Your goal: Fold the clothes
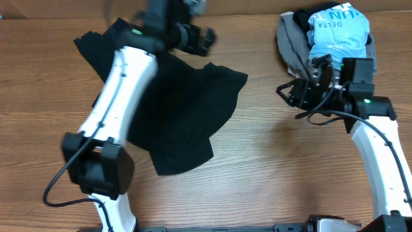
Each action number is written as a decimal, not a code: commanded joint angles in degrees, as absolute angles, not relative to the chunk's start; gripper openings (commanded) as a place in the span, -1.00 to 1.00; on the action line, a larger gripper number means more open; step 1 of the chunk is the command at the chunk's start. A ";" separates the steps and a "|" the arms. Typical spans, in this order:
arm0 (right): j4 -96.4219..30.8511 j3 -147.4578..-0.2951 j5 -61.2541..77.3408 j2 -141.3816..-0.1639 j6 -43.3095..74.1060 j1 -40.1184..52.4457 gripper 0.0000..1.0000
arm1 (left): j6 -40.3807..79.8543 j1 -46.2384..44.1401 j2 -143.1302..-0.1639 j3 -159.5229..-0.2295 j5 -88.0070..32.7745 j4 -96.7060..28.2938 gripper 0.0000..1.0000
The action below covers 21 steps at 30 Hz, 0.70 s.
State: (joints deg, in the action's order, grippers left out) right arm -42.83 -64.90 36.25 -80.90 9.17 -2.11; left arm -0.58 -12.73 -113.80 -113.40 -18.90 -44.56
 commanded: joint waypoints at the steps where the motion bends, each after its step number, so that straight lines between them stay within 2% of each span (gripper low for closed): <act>1: -41.10 -65.98 32.25 -81.21 10.39 5.23 0.15 | -3.01 -7.18 -113.54 -116.86 -18.92 -48.12 1.00; 6: -38.20 -65.98 18.15 -84.27 16.73 14.39 0.22 | -3.01 -1.10 -113.56 -116.86 -18.96 -48.77 0.99; 13: -33.98 -65.98 15.84 -94.39 16.45 23.46 0.17 | -4.97 1.80 -113.56 -116.86 -18.85 -48.40 1.00; 21: -33.08 -65.98 10.94 -103.09 16.36 27.35 0.05 | -5.80 1.65 -113.62 -116.84 -16.82 -48.71 1.00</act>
State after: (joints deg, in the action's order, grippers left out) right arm -33.85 -64.93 14.24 -101.30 16.29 26.98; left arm -4.32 1.87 -113.80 -115.66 -18.00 -48.53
